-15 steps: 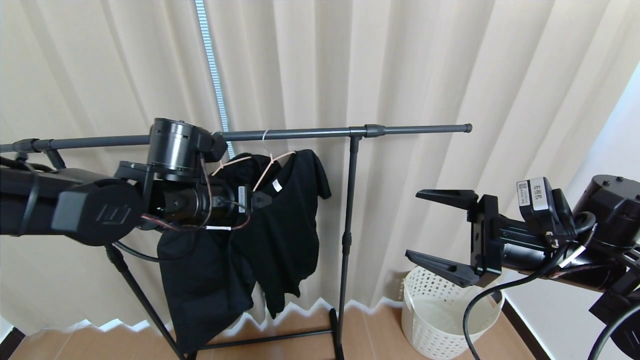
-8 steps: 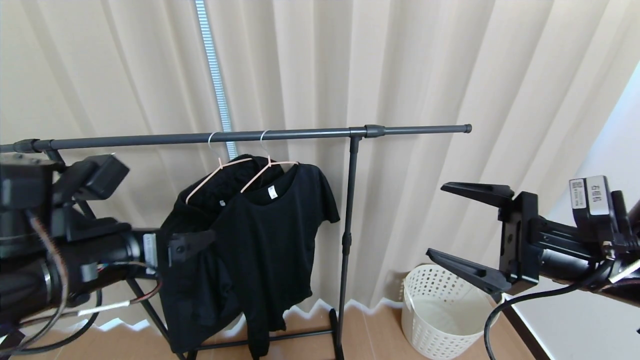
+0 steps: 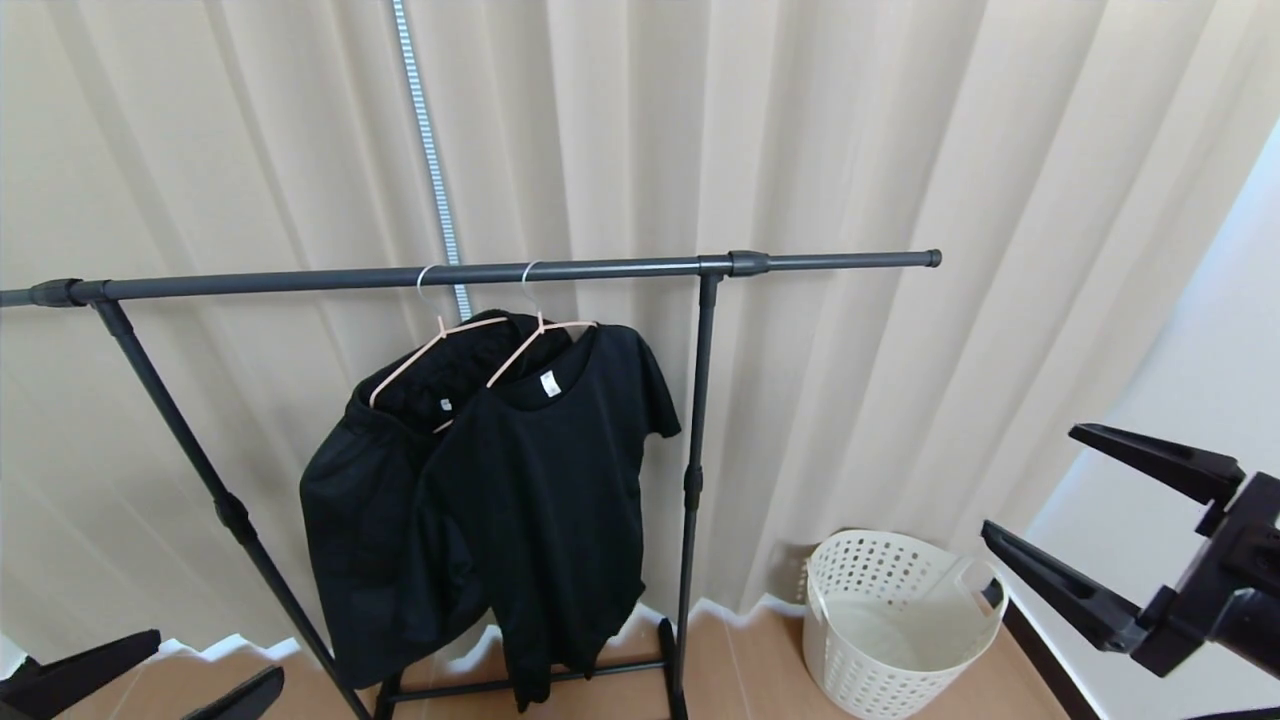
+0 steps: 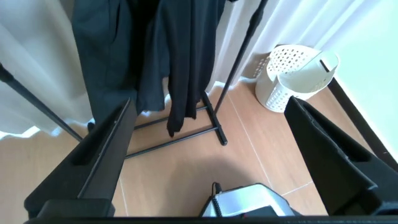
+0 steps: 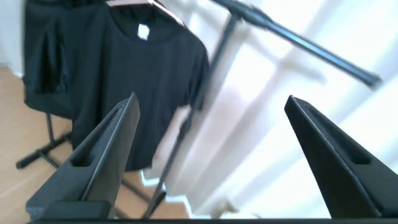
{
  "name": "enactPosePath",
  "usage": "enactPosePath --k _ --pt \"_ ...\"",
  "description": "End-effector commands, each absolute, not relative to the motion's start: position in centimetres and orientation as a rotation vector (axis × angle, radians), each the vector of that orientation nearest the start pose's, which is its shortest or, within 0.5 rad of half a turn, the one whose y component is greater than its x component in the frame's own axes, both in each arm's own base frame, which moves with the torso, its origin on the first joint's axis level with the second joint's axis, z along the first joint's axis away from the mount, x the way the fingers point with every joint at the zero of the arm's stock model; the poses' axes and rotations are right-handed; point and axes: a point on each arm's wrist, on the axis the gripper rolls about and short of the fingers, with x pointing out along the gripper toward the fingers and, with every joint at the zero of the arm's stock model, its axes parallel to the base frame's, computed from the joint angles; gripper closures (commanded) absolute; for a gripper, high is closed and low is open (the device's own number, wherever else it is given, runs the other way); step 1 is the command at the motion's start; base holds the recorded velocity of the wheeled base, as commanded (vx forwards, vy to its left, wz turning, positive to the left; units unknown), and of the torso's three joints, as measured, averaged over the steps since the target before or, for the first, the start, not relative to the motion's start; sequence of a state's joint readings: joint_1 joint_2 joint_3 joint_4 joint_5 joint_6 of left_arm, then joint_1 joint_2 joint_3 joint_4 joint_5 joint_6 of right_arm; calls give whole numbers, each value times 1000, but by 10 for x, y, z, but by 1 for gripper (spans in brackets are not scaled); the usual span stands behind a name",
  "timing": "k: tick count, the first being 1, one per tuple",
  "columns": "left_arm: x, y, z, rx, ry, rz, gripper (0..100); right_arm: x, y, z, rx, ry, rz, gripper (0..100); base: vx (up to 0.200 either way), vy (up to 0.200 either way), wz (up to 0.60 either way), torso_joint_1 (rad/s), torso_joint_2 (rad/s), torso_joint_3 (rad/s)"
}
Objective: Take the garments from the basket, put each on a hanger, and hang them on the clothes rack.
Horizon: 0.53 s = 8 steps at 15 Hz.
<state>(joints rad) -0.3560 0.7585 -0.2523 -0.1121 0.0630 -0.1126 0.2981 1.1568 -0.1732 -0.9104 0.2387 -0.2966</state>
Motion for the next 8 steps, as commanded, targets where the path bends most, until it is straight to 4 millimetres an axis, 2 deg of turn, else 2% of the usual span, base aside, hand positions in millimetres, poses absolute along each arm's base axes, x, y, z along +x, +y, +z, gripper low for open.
enactPosePath --k 1,2,3,5,6,8 --pt "36 -12 130 -39 332 -277 0 87 31 158 -294 -6 485 0 0 0 0 0 0 0" --pt "33 -11 126 -41 324 -278 0 81 29 154 -294 7 482 0 0 0 0 0 0 0" --pt "22 -7 113 -41 316 -279 0 62 23 144 -288 42 478 0 0 0 0 0 0 0" --pt "12 -3 99 -24 328 -283 0 45 18 134 -259 87 482 0 0 0 0 0 0 0" --pt "4 0 88 5 338 -287 0 32 14 122 -234 129 482 0 0 0 0 0 0 0" --pt "-2 2 84 4 301 -297 0 14 8 103 -200 151 479 0 0 0 0 0 0 0"
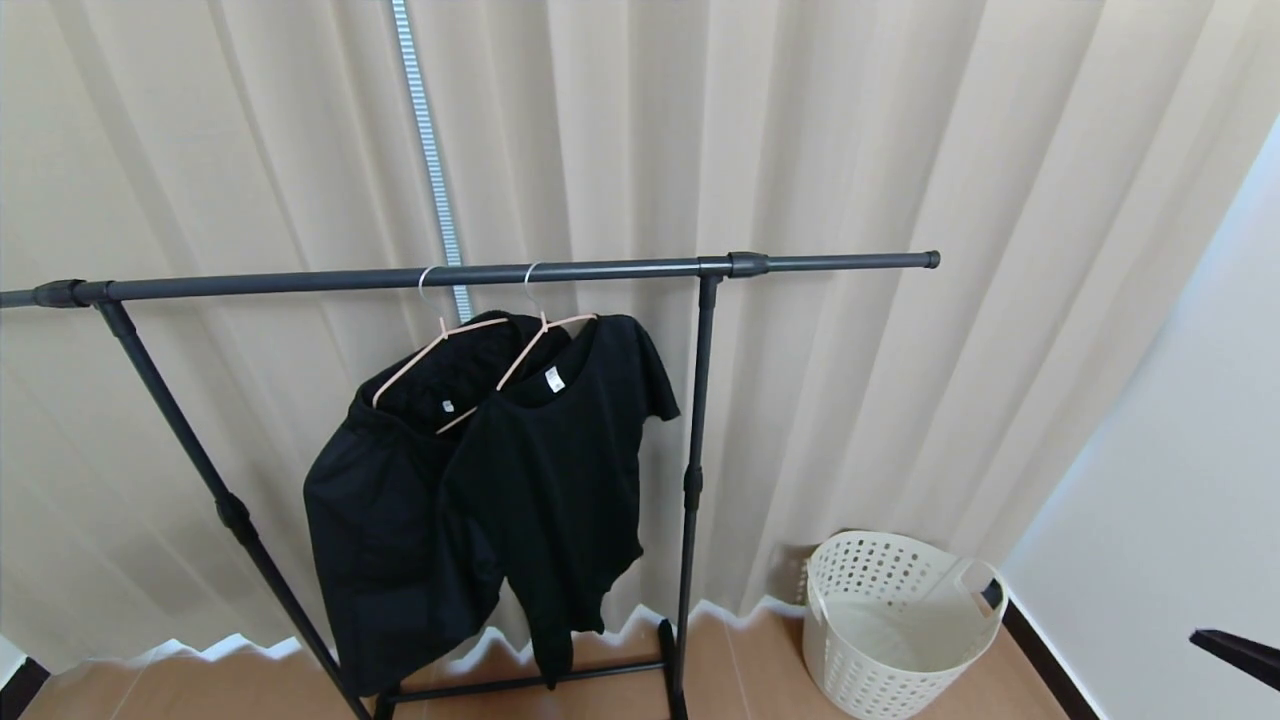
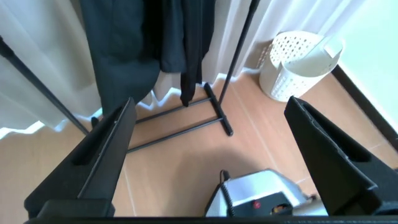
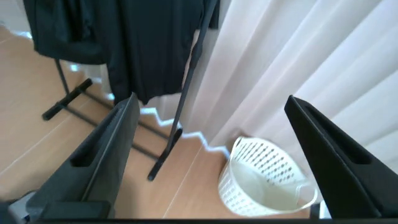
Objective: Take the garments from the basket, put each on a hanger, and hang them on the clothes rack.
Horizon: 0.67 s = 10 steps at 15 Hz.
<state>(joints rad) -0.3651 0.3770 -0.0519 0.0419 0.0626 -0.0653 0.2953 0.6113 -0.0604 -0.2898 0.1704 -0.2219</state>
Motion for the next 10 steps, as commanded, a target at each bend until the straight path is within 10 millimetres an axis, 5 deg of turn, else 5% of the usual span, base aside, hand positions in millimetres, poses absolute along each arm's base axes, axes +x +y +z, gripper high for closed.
enactPosePath --k 1,10 --pt "-3 3 84 4 290 -302 0 8 6 96 -186 141 469 0 0 0 0 0 0 0" --pt "-13 8 82 3 145 -388 0 -12 -3 86 -93 43 283 0 0 0 0 0 0 0"
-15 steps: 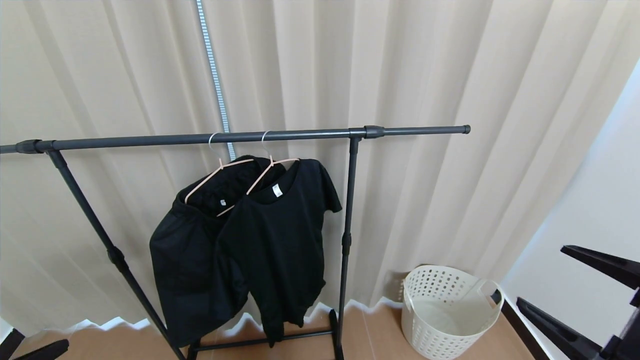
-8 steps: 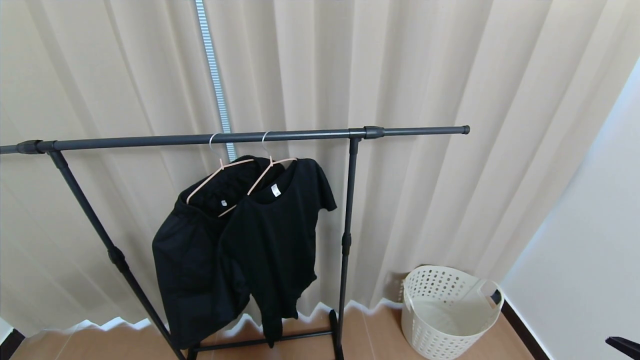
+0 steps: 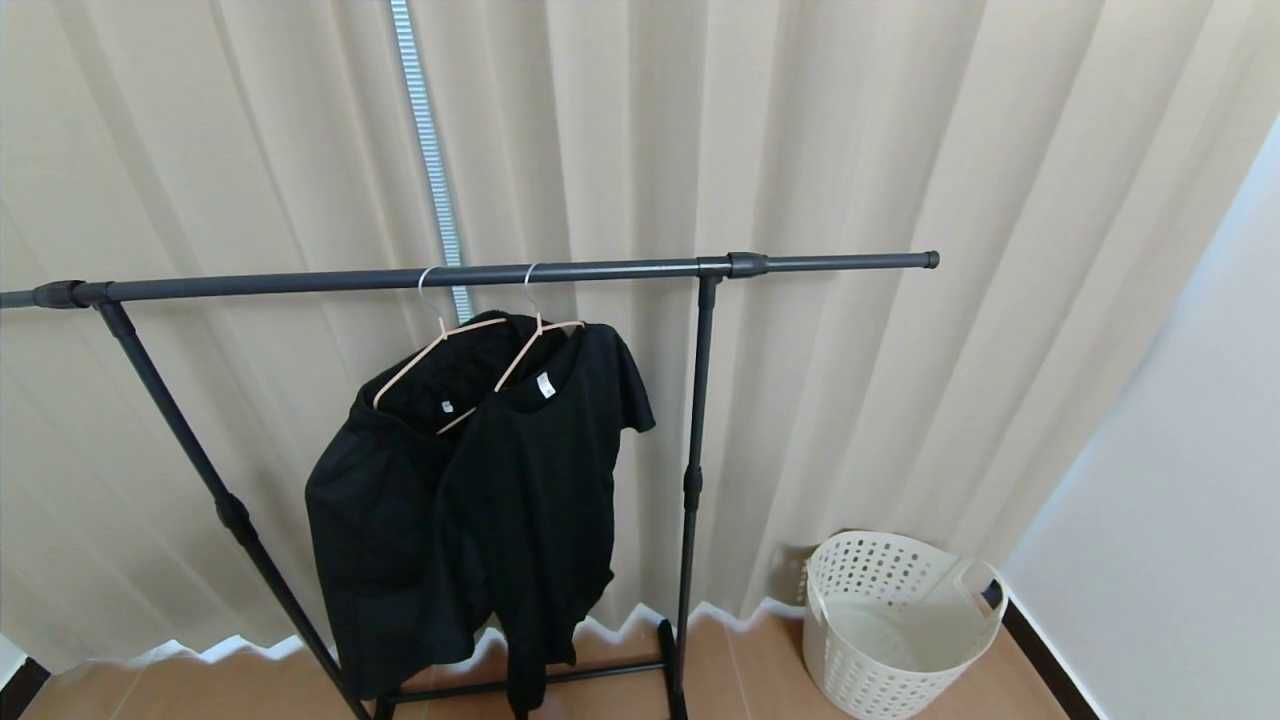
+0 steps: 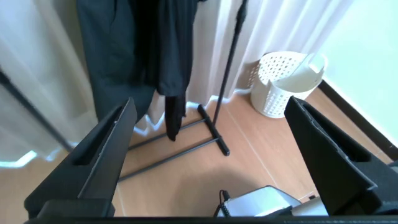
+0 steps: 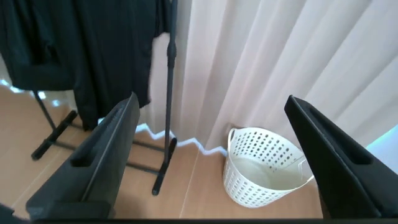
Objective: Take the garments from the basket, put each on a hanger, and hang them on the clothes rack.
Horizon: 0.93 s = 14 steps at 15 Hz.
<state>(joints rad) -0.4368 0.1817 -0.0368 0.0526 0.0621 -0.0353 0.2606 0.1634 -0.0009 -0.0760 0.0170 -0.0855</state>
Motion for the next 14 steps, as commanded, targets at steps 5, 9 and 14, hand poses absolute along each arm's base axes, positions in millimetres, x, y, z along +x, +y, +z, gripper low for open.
enactPosePath --k 5,9,14 --pt "-11 5 79 122 189 -220 0 -14 -2 85 -82 22 148 0 0 0 0 0 0 0" --pt "-17 2 78 109 146 52 0 -14 -2 85 -81 21 116 0 0 0 0 0 0 0" --pt "-24 1 77 107 52 48 0 -14 -2 85 -80 22 113 0 0 0 0 0 0 0"
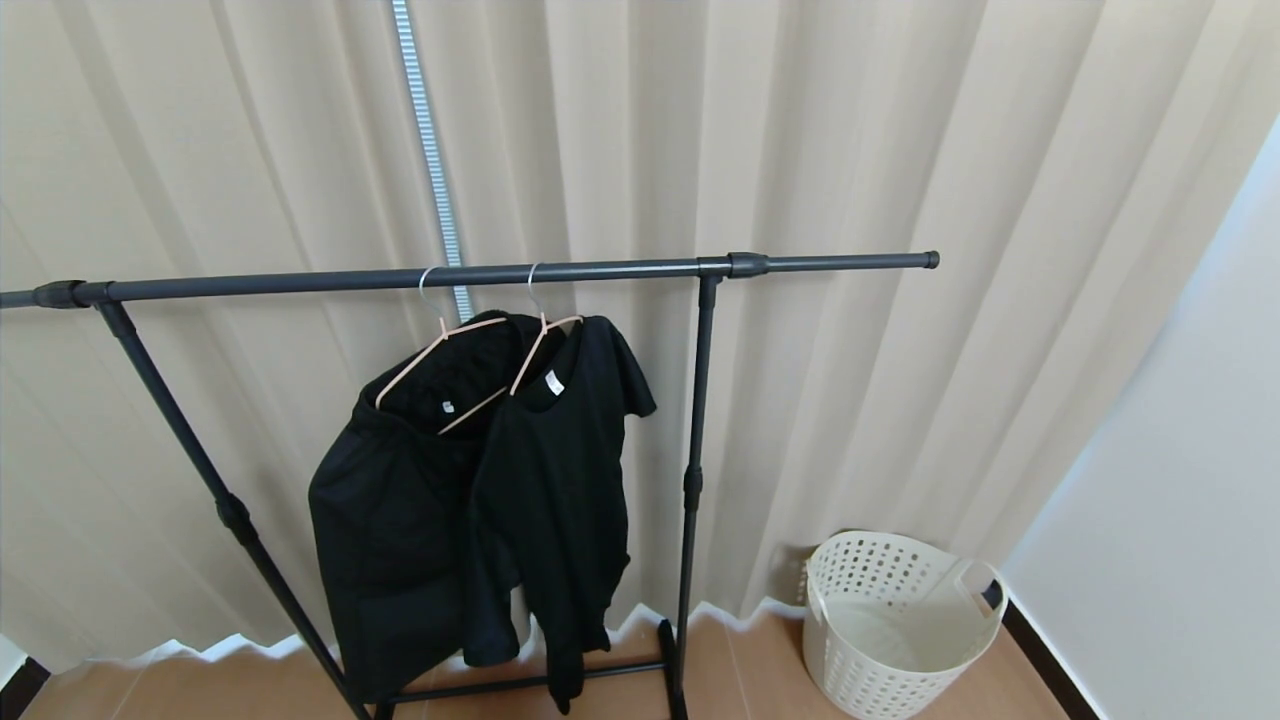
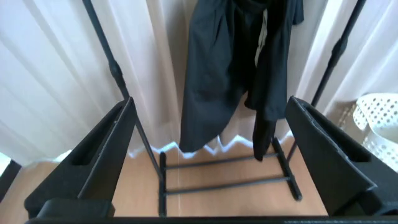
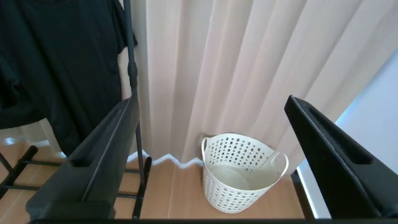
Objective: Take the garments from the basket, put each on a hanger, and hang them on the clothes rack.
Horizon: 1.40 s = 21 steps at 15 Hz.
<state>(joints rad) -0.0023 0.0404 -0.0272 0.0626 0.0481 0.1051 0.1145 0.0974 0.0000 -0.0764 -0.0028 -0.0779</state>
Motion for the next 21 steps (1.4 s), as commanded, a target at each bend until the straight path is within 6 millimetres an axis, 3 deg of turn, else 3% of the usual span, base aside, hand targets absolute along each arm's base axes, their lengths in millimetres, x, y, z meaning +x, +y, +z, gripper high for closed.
enactPosePath --k 1,7,14,21 --pt "-24 0 77 101 51 7 0 -14 -2 85 -81 22 104 0 0 0 0 0 0 0" --pt "-24 -2 77 44 46 -85 0 -23 0 84 -87 -73 12 0 0 0 0 0 0 0" --pt "-24 -2 77 47 47 -101 0 -23 0 84 -87 -74 40 0 0 0 0 0 0 0" --pt "-23 1 75 19 49 30 0 -23 1 84 -63 -80 60 0 0 0 0 0 0 0"
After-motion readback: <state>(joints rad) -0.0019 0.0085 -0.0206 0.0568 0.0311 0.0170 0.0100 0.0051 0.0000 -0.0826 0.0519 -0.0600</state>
